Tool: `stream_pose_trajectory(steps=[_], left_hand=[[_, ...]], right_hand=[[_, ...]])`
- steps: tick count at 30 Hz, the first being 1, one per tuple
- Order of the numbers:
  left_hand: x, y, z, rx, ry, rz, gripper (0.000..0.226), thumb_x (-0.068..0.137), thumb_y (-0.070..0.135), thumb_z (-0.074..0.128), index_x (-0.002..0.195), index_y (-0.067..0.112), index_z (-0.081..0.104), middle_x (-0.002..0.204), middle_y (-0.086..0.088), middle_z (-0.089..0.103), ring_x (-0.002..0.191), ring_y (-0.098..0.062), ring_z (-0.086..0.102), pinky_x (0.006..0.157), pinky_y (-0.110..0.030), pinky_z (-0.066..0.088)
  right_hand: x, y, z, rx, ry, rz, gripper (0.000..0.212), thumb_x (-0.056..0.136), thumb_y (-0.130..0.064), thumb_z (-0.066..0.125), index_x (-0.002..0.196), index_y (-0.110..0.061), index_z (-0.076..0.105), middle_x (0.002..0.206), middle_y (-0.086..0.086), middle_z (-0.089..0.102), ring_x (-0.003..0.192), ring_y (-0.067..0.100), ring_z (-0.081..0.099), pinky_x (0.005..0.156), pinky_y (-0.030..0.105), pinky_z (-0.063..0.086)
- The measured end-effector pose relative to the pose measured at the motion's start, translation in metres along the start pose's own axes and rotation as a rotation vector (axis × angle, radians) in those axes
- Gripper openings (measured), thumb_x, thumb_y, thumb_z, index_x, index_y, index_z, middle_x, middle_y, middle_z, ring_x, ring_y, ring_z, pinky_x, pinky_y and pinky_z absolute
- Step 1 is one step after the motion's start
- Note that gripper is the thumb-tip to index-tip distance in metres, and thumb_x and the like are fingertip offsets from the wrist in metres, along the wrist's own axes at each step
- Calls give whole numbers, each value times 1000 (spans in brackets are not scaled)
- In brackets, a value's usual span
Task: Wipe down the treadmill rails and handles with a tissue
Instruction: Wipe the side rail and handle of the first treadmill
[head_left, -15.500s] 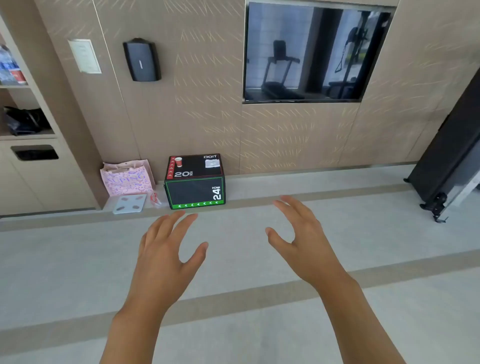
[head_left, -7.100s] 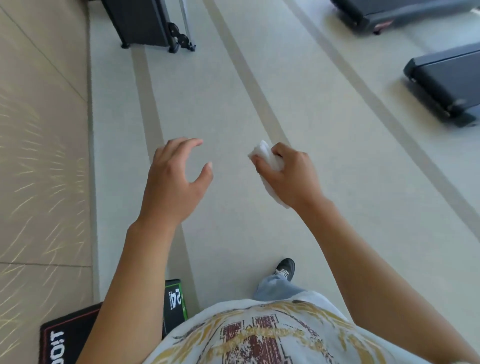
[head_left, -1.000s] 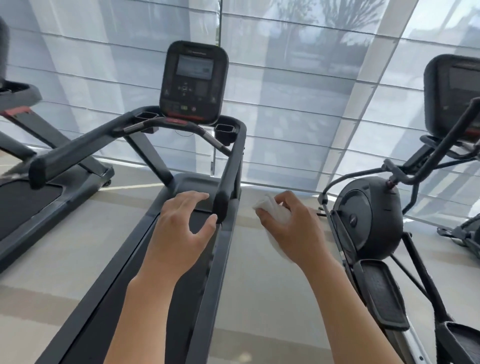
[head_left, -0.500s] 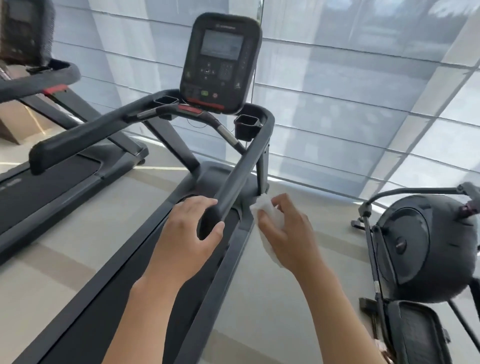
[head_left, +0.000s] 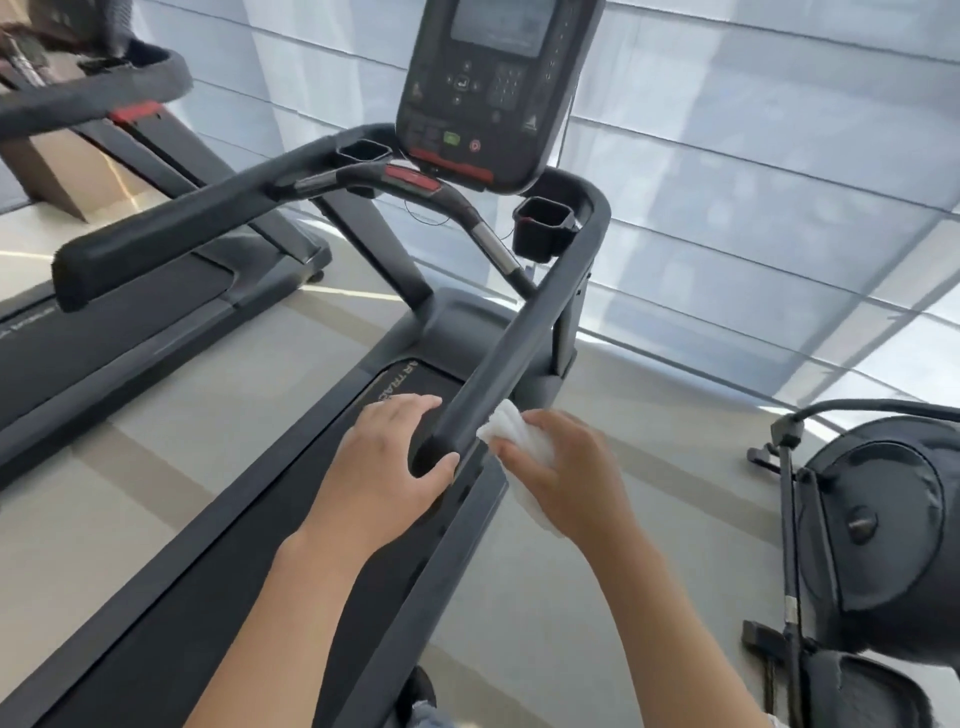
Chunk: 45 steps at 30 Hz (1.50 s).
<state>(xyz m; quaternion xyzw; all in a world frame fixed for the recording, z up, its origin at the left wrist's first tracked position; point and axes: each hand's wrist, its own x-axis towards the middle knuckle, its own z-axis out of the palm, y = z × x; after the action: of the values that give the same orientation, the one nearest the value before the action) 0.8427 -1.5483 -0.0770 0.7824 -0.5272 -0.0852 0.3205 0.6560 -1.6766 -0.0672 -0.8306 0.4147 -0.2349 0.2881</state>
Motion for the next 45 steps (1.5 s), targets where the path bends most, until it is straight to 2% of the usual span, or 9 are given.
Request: stream_pose_trajectory(steps=[11, 17, 23, 26, 29, 36, 39, 42, 45], left_hand=[[42, -41, 37, 59, -78, 0, 77, 85, 71, 47, 150, 30, 50, 147, 19, 53, 138, -9, 46, 113, -33, 41], [33, -52, 57, 21, -75, -72, 68, 80, 65, 59, 136, 28, 61, 130, 20, 62, 122, -11, 58, 103, -33, 48], [20, -51, 72, -61, 32, -165, 52, 77, 58, 70, 118, 27, 65, 108, 18, 65, 100, -11, 61, 87, -32, 52], [14, -45, 81, -85, 118, -197, 40, 77, 48, 74, 106, 23, 64, 100, 15, 64, 91, -13, 60, 81, -34, 53], [13, -38, 89, -112, 191, -224, 45, 75, 40, 79, 116, 23, 67, 108, 16, 65, 96, -11, 62, 84, -36, 54], [16, -19, 98, -133, 279, -369, 59, 77, 49, 78, 126, 18, 72, 117, 14, 69, 105, -11, 67, 92, -41, 57], [17, -11, 99, -164, 297, -446, 60, 75, 47, 83, 128, 21, 73, 119, 18, 69, 110, -5, 66, 96, -37, 56], [16, -1, 104, -241, 342, -541, 60, 72, 32, 93, 128, 24, 72, 119, 20, 70, 113, -7, 67, 97, -29, 55], [17, 2, 107, -258, 352, -626, 42, 71, 20, 96, 105, 25, 71, 97, 15, 71, 94, -12, 69, 80, -29, 56]], right_hand=[[115, -2, 23, -128, -64, -29, 43, 90, -59, 72, 122, -31, 63, 101, -15, 61, 94, 17, 60, 84, 38, 52], [155, 10, 56, -216, -119, -85, 37, 91, -63, 67, 116, -36, 63, 103, -17, 62, 95, 20, 62, 82, 38, 52], [131, 7, 107, -305, -66, -374, 33, 83, -58, 66, 87, -26, 76, 78, -9, 56, 62, 21, 56, 58, 28, 36], [119, 18, 113, -228, -34, -599, 33, 82, -45, 69, 63, -20, 61, 67, -5, 44, 54, 21, 39, 54, 28, 31], [141, 41, 105, -190, -9, -711, 39, 86, -44, 72, 63, -16, 59, 66, -1, 43, 53, 24, 35, 51, 31, 36], [271, 87, 68, -317, -20, -357, 54, 92, -64, 53, 69, -16, 63, 75, 1, 49, 67, 30, 58, 62, 38, 47], [274, 86, 68, -336, -60, -479, 52, 94, -58, 57, 65, -15, 61, 71, 0, 47, 58, 30, 50, 58, 38, 46], [225, 62, 87, -279, -65, -677, 49, 89, -42, 71, 55, -18, 46, 63, -4, 30, 50, 24, 30, 57, 30, 28], [158, 30, 114, -175, -104, -870, 42, 89, -37, 62, 51, -20, 51, 62, -5, 23, 52, 23, 23, 59, 33, 18]])
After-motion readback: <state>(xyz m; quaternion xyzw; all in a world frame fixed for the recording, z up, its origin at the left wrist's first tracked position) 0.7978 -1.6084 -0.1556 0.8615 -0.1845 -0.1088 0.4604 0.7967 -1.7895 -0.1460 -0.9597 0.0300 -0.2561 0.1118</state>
